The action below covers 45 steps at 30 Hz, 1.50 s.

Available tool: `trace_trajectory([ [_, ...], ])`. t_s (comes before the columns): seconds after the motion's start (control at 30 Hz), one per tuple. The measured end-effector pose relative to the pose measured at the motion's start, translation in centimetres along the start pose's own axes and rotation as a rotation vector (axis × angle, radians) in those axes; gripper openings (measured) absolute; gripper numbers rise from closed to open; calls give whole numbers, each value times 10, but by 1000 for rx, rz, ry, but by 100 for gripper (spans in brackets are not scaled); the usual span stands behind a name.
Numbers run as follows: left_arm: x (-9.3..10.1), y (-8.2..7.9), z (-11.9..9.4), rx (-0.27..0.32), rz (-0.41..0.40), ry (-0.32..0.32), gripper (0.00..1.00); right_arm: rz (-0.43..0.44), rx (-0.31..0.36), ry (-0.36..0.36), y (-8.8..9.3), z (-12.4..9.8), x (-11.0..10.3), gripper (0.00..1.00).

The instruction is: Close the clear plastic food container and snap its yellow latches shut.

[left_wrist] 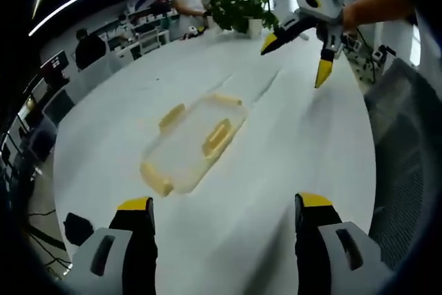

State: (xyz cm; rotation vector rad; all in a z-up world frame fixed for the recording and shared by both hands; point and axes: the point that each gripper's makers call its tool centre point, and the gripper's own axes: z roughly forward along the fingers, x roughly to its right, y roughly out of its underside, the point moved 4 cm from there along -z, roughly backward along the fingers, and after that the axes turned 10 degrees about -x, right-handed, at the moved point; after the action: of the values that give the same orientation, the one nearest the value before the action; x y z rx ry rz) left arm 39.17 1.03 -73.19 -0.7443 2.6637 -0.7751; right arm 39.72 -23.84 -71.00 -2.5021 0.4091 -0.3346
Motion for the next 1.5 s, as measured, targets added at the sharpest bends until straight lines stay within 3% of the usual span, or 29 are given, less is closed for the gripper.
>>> trace_trajectory([
  [0.47,-9,-5,8,-20,77,26,79,-35,-18,-41,-3,6,7,73],
  [1.5,-42,-10,22,-89,216,59,77,-212,-89,-88,-34,36,38,70],
])
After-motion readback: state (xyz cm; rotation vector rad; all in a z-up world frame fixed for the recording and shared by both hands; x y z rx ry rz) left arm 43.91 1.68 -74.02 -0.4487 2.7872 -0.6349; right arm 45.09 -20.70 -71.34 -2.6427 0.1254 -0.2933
